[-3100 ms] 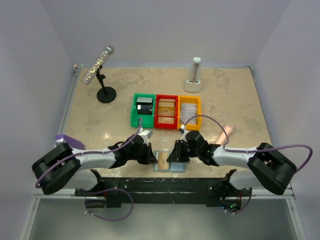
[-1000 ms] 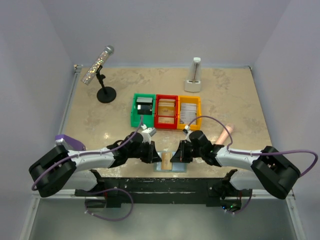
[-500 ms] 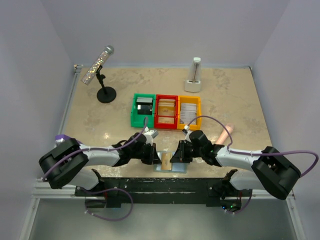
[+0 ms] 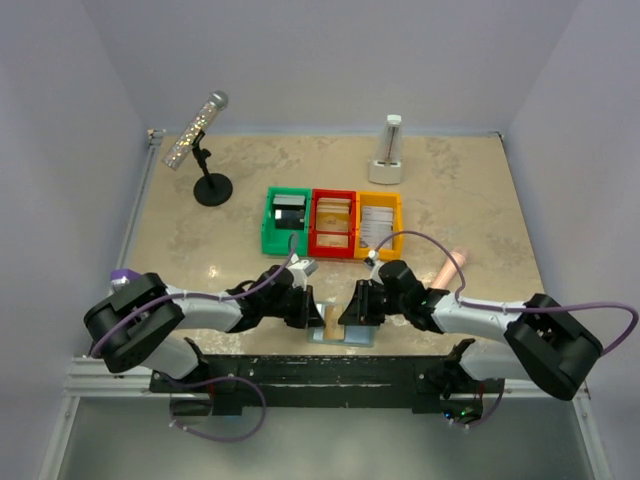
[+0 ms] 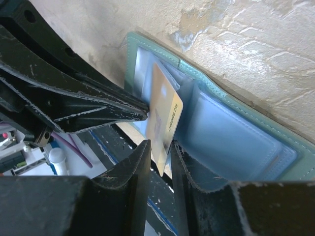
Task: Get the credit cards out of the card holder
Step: Remove the credit card from the card holder.
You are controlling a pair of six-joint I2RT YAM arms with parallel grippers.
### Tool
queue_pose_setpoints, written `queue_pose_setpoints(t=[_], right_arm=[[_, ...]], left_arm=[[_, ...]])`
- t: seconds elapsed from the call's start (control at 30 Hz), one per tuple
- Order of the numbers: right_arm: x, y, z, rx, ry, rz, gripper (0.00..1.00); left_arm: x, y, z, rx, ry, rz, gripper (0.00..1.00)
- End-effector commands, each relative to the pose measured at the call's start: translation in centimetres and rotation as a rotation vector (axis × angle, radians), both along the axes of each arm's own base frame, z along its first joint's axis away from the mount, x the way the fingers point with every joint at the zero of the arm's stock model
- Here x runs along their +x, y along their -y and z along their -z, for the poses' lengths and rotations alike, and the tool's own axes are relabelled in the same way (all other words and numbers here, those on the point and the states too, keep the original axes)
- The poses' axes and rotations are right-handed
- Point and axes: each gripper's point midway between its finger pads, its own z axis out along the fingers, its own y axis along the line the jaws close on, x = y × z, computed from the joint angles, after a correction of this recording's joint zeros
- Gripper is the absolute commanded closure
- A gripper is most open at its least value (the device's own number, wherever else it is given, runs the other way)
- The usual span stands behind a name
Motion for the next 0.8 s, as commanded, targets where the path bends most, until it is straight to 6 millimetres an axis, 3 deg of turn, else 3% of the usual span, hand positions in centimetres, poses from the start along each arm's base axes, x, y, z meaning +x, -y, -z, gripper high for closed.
queue_pose_setpoints(t=[0.0, 0.77], right_arm=[[1.0, -1.7, -3.4, 0.110, 0.080, -0.033, 0.72], [1.3, -2.7, -3.7, 0.121, 0.064, -0.059, 0.76]], left_arm=[[0.0, -0.2, 0.7, -0.002, -0.003, -0.015, 1.00], [-0.5, 0.3, 0.3, -0.061, -0.004, 0.006, 1.00]])
